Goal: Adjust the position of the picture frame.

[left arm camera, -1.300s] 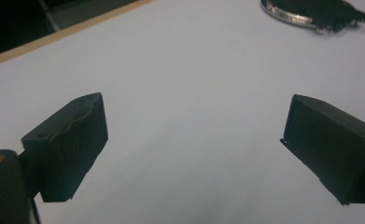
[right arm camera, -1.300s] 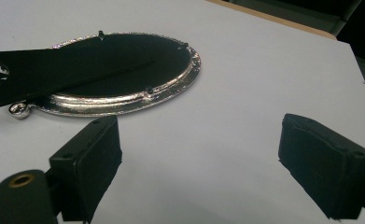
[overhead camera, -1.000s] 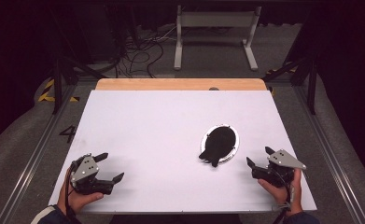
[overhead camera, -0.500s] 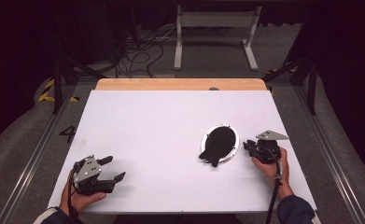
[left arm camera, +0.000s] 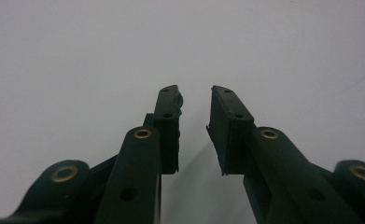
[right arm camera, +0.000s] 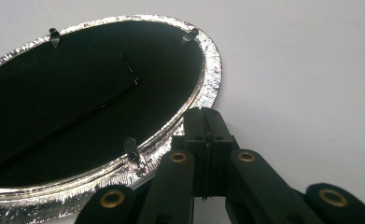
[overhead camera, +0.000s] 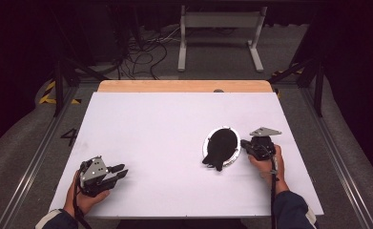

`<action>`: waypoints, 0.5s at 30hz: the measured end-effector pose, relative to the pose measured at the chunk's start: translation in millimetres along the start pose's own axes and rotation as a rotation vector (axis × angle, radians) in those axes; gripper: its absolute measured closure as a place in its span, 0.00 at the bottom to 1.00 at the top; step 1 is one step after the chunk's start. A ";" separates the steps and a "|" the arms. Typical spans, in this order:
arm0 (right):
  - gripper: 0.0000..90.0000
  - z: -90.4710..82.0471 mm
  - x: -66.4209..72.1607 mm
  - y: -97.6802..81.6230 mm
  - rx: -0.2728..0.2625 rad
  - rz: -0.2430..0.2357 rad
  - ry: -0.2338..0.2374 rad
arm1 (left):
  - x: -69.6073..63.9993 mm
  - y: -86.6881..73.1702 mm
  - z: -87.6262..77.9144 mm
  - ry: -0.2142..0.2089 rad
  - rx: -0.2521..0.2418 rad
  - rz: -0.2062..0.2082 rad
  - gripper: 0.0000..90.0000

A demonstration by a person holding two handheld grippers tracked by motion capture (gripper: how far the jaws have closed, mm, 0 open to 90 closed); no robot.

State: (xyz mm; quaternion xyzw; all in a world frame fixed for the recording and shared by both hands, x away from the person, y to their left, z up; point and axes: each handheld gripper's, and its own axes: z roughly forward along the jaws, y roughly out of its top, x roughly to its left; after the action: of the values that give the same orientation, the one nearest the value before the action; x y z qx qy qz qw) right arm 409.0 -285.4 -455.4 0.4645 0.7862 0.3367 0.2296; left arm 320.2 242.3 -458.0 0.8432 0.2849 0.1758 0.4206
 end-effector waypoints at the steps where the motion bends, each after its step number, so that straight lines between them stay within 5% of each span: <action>1: 1.00 0.0 0.0 0.0 0.000 0.000 0.000 | 1.2 -0.2 -0.2 0.001 -0.003 -0.003 0.81; 15: 1.00 1.7 17.3 -1.2 -0.023 -0.036 0.045 | 11.6 10.8 9.9 -0.002 -0.005 -0.003 0.92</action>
State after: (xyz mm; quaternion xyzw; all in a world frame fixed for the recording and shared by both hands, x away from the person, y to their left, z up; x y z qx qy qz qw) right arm 401.4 -269.9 -458.3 0.4398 0.7956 0.3518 0.2232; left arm 338.1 238.3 -454.4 0.8420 0.2853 0.1749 0.4231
